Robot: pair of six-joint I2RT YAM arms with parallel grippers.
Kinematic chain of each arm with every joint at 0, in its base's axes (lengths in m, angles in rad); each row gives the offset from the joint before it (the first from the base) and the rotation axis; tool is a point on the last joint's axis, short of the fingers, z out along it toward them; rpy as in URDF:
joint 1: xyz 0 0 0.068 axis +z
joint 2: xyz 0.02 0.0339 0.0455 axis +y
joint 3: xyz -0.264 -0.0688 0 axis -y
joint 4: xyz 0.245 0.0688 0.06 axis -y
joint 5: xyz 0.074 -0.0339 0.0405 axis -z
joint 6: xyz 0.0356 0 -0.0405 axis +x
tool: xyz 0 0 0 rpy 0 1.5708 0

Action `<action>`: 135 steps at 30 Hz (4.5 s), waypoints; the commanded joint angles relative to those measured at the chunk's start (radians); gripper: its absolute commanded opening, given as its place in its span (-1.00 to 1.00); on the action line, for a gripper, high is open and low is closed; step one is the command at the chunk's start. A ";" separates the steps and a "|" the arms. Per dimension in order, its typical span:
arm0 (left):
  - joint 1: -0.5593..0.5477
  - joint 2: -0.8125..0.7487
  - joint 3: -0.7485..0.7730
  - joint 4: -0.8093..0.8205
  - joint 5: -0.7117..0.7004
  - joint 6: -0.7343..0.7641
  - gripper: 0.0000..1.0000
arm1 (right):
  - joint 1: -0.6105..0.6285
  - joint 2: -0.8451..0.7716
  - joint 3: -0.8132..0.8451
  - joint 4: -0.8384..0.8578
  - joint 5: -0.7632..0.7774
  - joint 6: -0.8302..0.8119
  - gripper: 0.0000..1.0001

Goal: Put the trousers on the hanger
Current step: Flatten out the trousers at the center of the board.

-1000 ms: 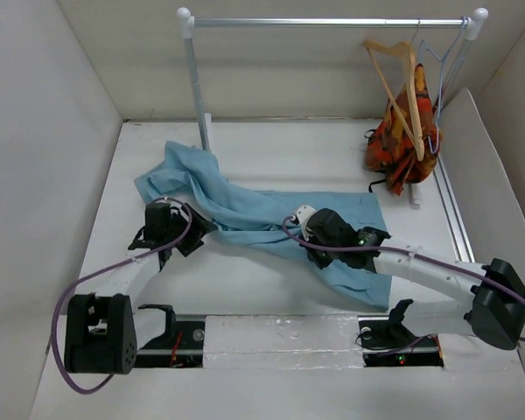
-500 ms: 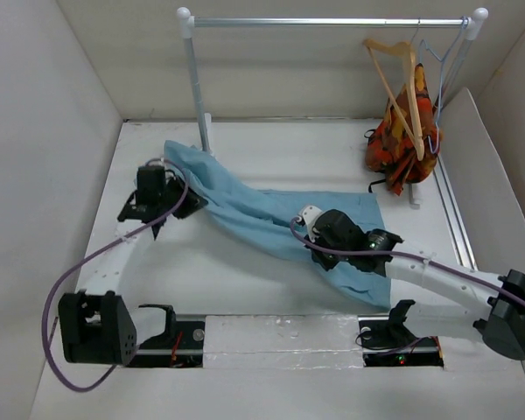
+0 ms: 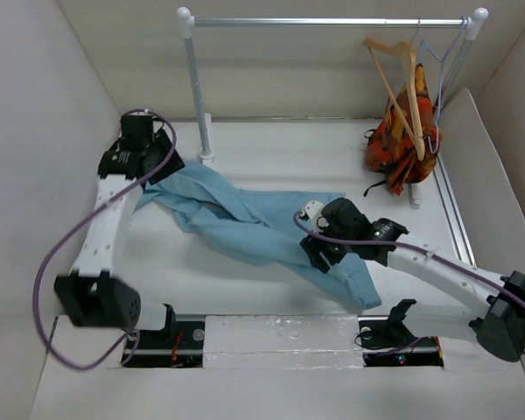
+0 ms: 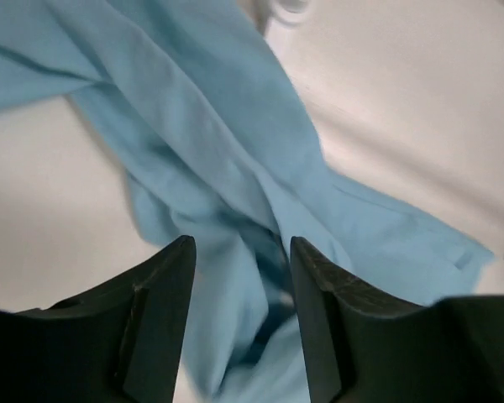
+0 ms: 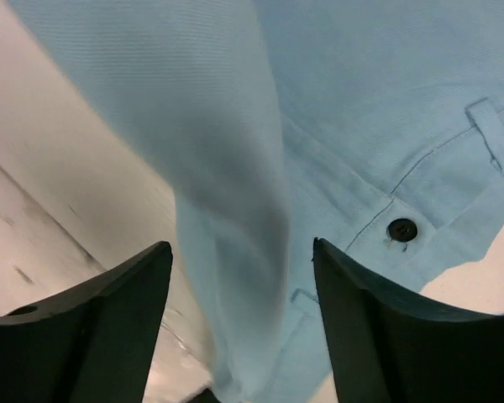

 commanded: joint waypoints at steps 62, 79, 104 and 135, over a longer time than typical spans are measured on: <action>-0.057 0.318 0.146 -0.164 -0.109 0.064 -0.43 | -0.900 0.266 0.195 0.385 -0.037 0.175 0.09; -0.263 0.037 -0.196 0.146 -0.178 0.009 0.41 | -0.959 -0.327 -0.344 0.129 -0.153 0.165 -0.67; -0.290 -0.123 -0.455 0.456 0.235 0.001 0.37 | -0.688 0.186 -0.151 -0.161 0.375 0.661 0.22; 0.128 -0.155 -0.638 0.460 0.186 -0.145 0.52 | -0.618 -0.320 -0.008 -0.054 0.100 0.237 -1.00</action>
